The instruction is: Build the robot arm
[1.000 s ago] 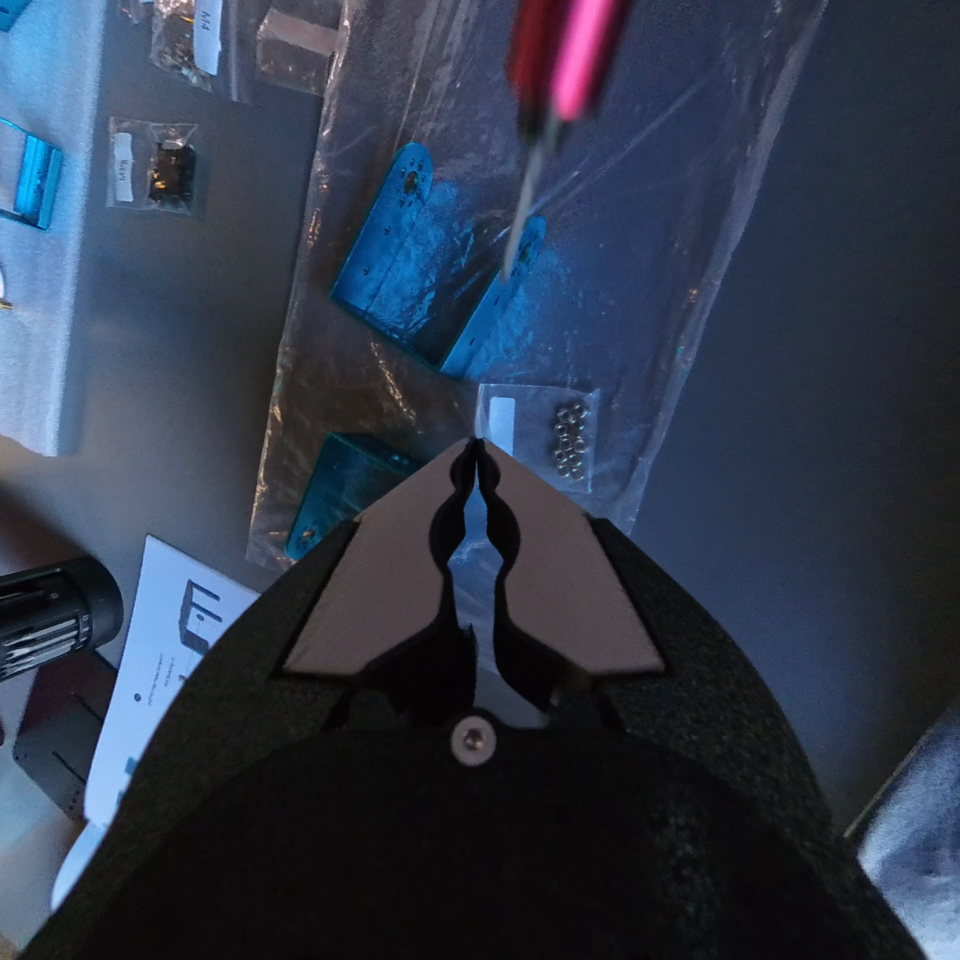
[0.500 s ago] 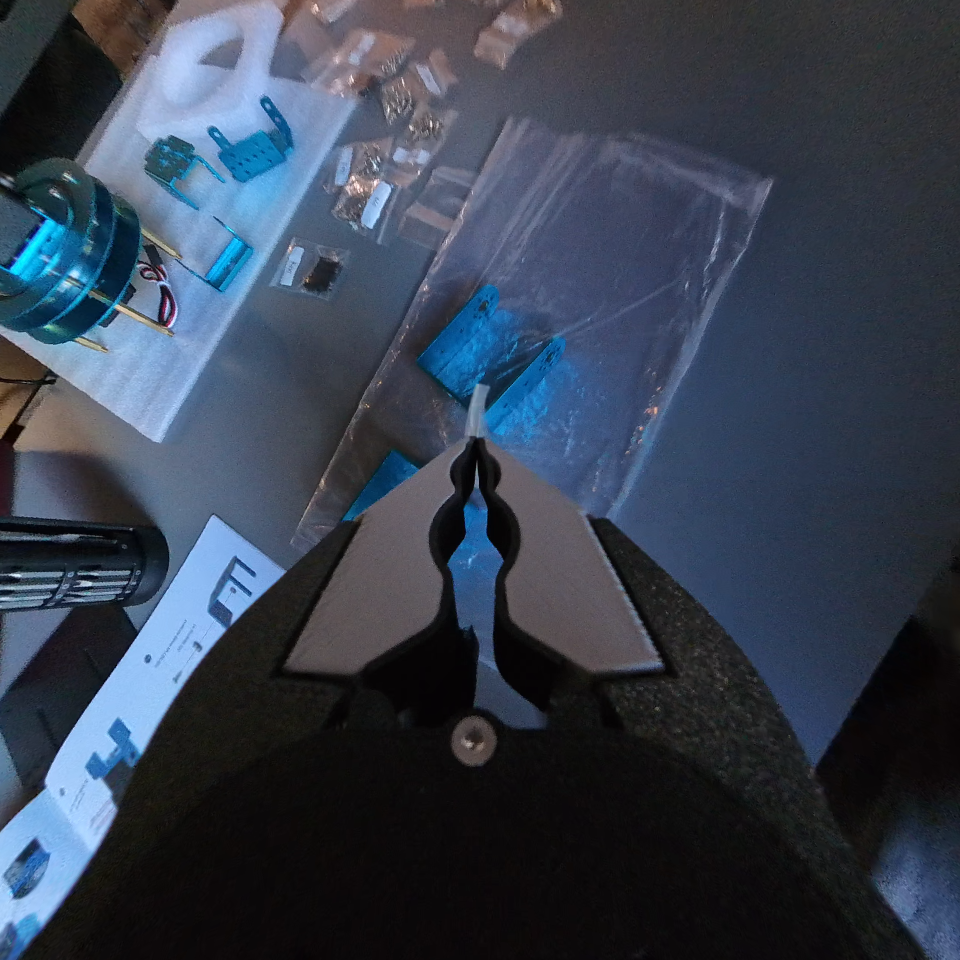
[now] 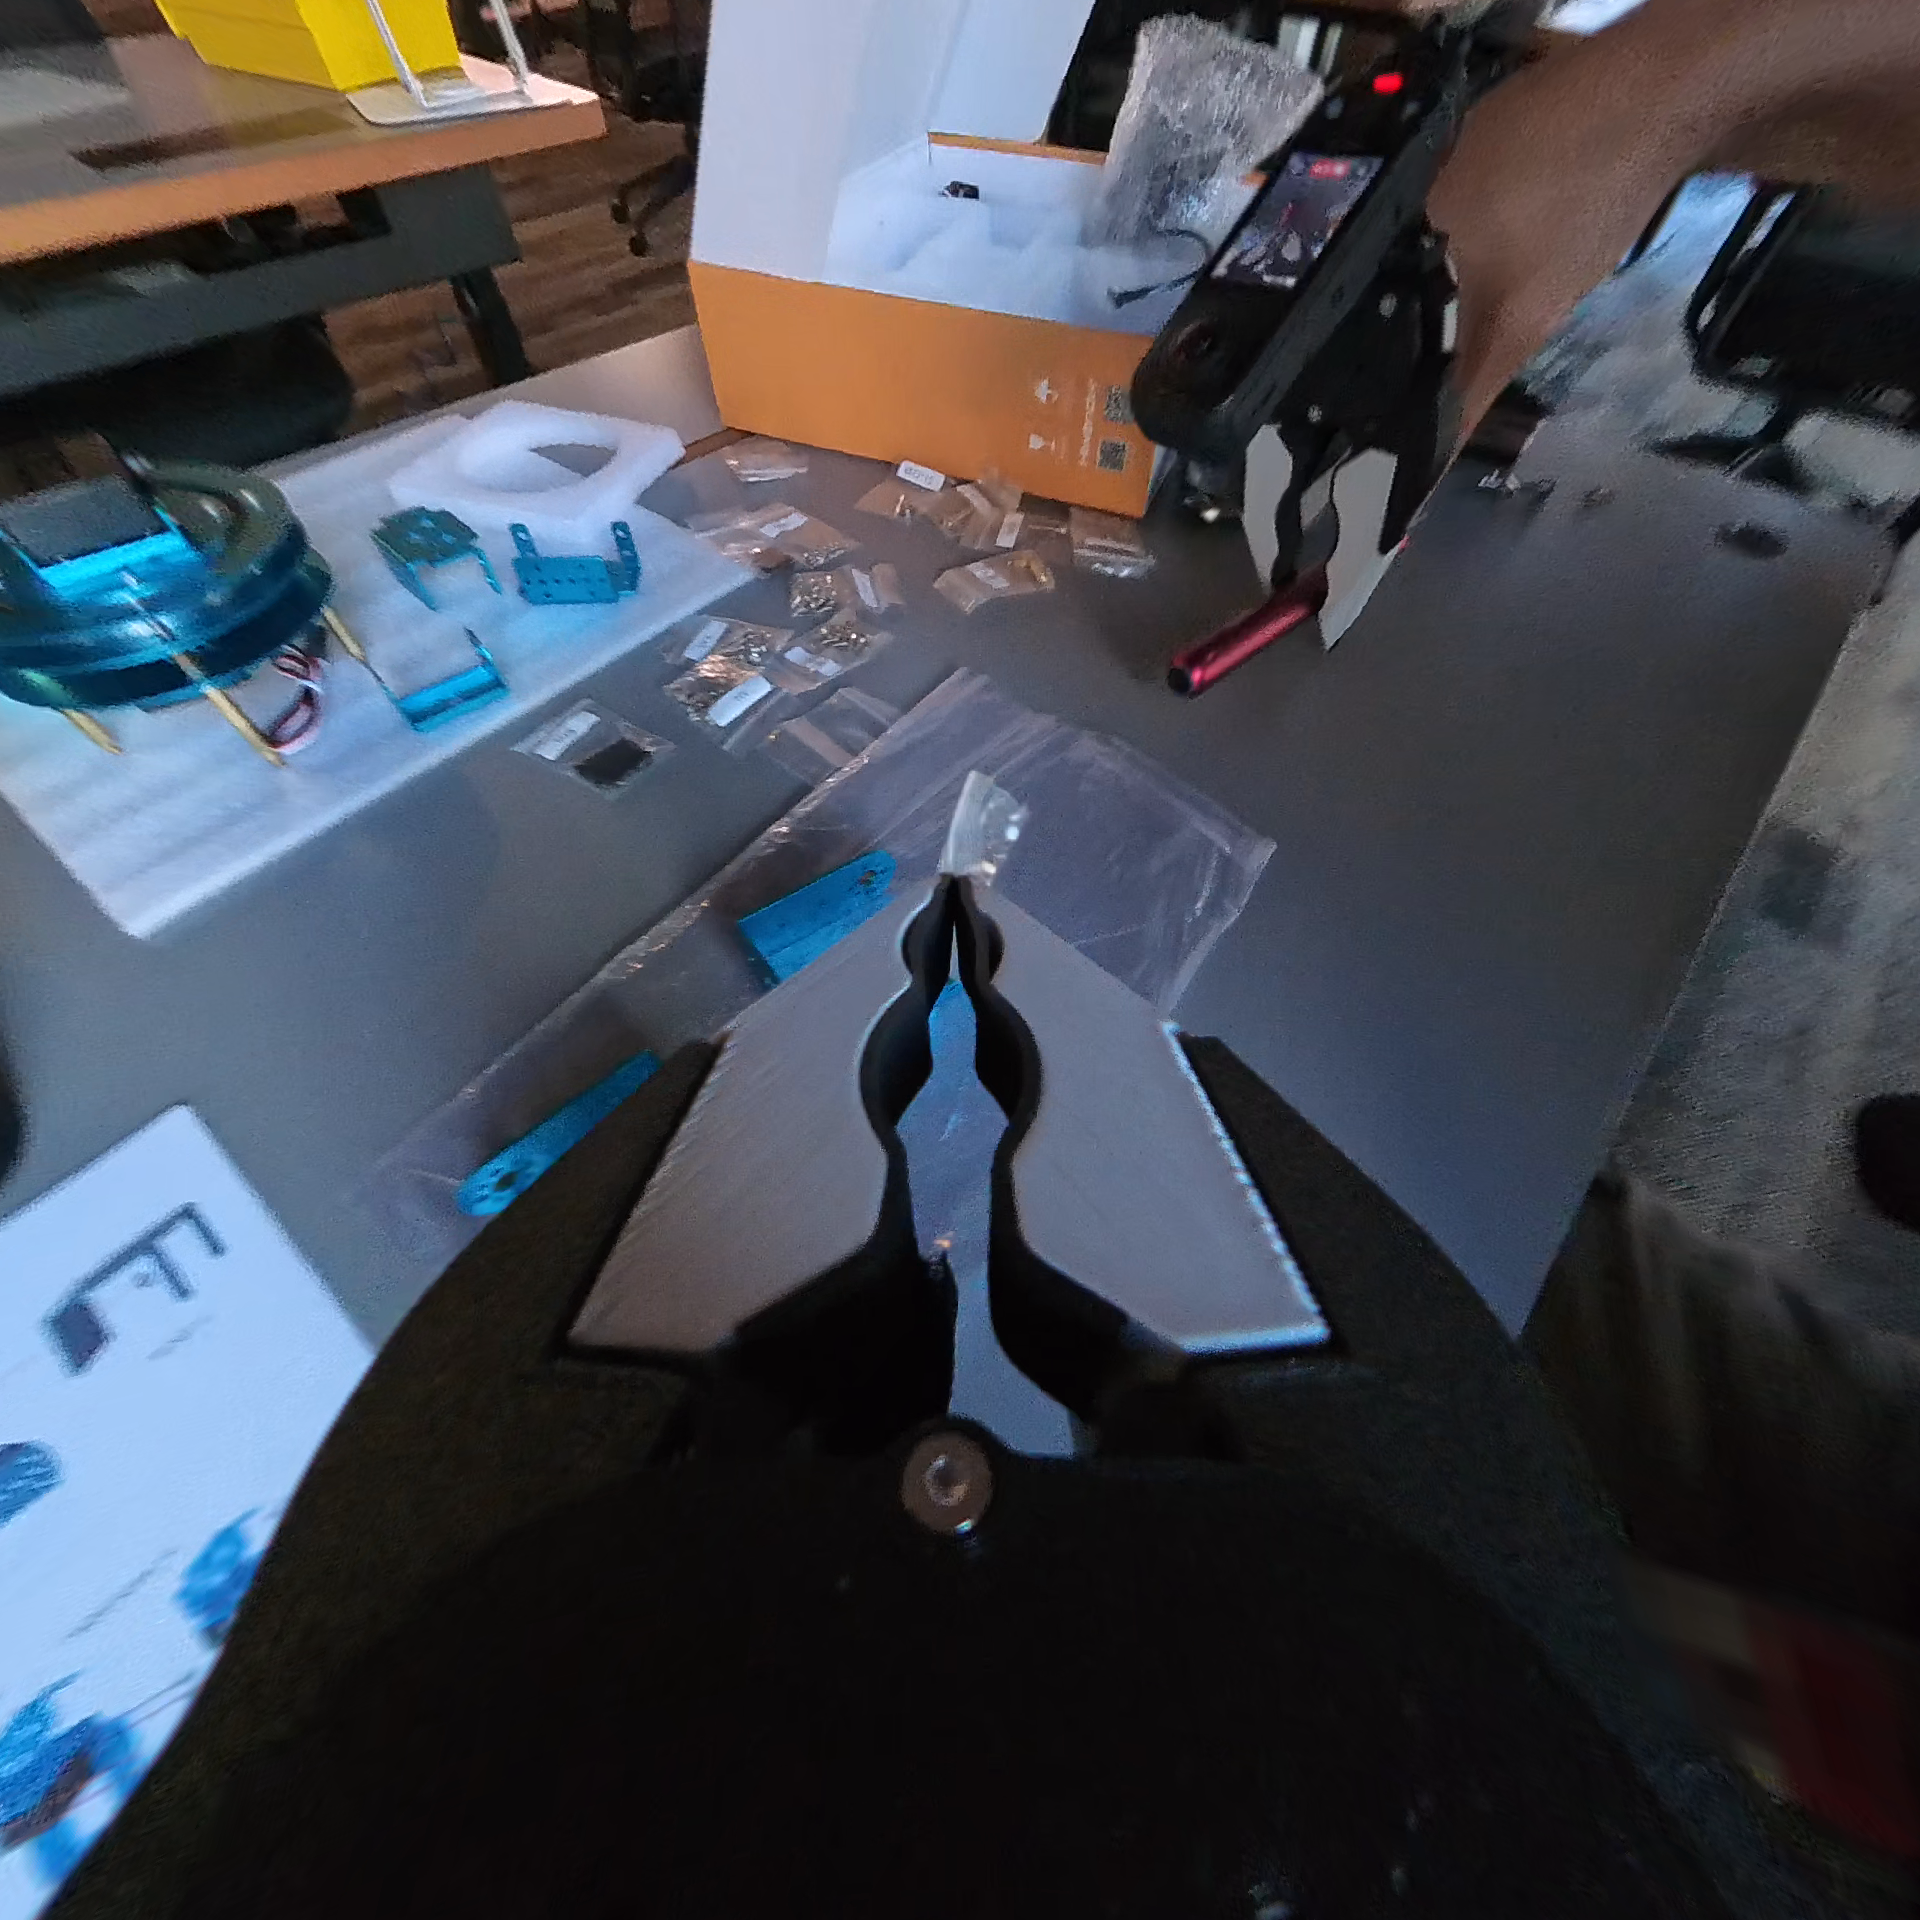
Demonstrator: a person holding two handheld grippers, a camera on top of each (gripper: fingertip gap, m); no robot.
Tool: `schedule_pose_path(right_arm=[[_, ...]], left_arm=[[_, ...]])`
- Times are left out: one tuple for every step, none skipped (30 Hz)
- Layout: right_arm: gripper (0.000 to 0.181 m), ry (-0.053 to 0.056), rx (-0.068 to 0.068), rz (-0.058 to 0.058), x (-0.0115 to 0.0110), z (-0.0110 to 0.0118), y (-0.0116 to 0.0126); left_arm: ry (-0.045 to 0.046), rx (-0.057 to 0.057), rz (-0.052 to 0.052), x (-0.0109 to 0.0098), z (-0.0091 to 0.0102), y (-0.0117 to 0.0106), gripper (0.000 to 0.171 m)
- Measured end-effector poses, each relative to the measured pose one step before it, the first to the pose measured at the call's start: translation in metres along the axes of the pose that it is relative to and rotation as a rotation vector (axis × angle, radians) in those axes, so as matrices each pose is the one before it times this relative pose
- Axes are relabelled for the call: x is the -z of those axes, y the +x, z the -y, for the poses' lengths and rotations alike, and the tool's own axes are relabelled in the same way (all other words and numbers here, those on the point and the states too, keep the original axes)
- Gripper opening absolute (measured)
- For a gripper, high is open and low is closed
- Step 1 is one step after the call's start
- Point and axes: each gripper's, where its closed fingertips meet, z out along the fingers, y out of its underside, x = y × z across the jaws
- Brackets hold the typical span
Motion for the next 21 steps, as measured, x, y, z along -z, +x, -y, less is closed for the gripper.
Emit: schedule_pose_path(right_arm=[[0.021, 0.0059, 0.0044, -0.0006, -0.00016, 0.00016, -0.00046], [0.021, -0.0006, 0.0064, -0.0077, -0.00038, -0.0002, 0.00015], [0.021, -0.0003, 0.0066, -0.0043, -0.00003, -0.00015, 0.00008], [0.021, 0.0039, 0.0011, 0.0039, -0.00008, 0.0001, 0.00011], [0.021, 0.0117, -0.0082, 0.0131, 0.00025, 0.00008, 0.00006], [0.021, 0.0157, -0.0118, 0.0142, 0.00007, 0.00038, 0.00029], [0.02, 0.0213, -0.0046, 0.0103, 0.00011, 0.00019, 0.00015], [0.021, 0.0228, -0.0047, 0.0122, 0.00016, 0.00003, -0.00057], [0.022, 0.02, -0.0128, 0.0034, 0.00034, 0.00013, 0.00046], [0.027, 0.0169, -0.0152, -0.008, 0.00131, 0.00001, 0.00168], [0.03, 0.0203, -0.0166, -0.0262, 0.00471, 0.00121, 0.00323], [0.032, 0.0584, -0.0113, -0.0516, 0.00951, 0.00841, 0.00522], [0.033, 0.1076, -0.0167, -0.0632, 0.01379, 0.01871, 0.00472], [0.033, 0.1434, -0.0258, -0.05, 0.01511, 0.0276, 0.00005], [0.04, 0.1768, -0.0226, -0.0224, 0.0132, 0.03575, -0.00813], [0.045, 0.2086, -0.0161, 0.0141, 0.00791, 0.04201, -0.01822], [0.036, 0.2209, -0.0304, 0.0592, 0.00072, 0.04051, -0.02648], [0.025, 0.1904, -0.045, 0.0914, -0.00762, 0.03055, -0.02895], [0.025, 0.1106, -0.0511, 0.1024, -0.01429, 0.01547, -0.0253], [0.035, 0.0389, -0.0588, 0.0667, -0.01628, 0.0035, -0.01413], [0.045, 0.0158, -0.0454, 0.0428, -0.01474, -0.0001, -0.00676]], left_arm=[[0.00123, 0.0354, -0.0187, -0.00372, -0.00219, -0.0007, 0.0], [-0.00158, 0.0319, -0.0152, -0.00403, -0.00249, -0.0014, 0.0], [-0.00488, 0.0311, -0.0179, -0.004, -0.00263, -0.00125, 0.0], [0.00101, 0.028, -0.0249, -0.00349, -0.00136, -0.00005, 0.0], [0.00764, 0.0296, -0.0186, -0.00287, -0.00017, -0.00079, 0.0], [0.0044, 0.027, -0.0087, -0.00236, -0.00027, -0.00187, 0.0], [0.00556, 0.0219, -0.0128, -0.0022, -0.00004, -0.00045, 0.0], [0.01209, 0.0266, -0.0219, -0.00196, 0.00068, 0.00132, 0.0], [0.01303, 0.0375, -0.0175, -0.00186, 0.00063, 0.00048, 0.0], [0.01531, 0.0372, -0.0112, -0.00177, 0.00063, -0.00034, 0.0], [0.02223, 0.0357, -0.0132, -0.00114, 0.00118, 0.00007, 0.0], [0.02463, 0.0338, -0.0137, -0.00067, 0.00128, 0.00043, 0.0], [0.03108, 0.0326, -0.014, -0.00027, 0.00195, 0.0007, 0.0], [0.03412, 0.0322, -0.0221, 0.00008, 0.00235, 0.00221, 0.0], [0.03441, 0.0301, -0.0198, 0.00029, 0.00218, 0.00214, 0.0], [0.03247, 0.0248, -0.0177, 0.00012, 0.00185, 0.00211, 0.0], [0.02857, 0.0213, -0.0144, 0.00026, 0.00116, 0.00161, 0.0], [0.02973, 0.023, -0.0161, 0.00049, 0.00129, 0.00214, 0.0], [0.02009, 0.0225, -0.0157, 0.00056, 0.00014, 0.00228, 0.0], [0.0186, 0.0162, -0.0063, 0.00086, 0.00025, 0.00112, 0.0], [0.01762, 0.0114, 0.0014, 0.00097, 0.00033, 0.00027, 0.0]])
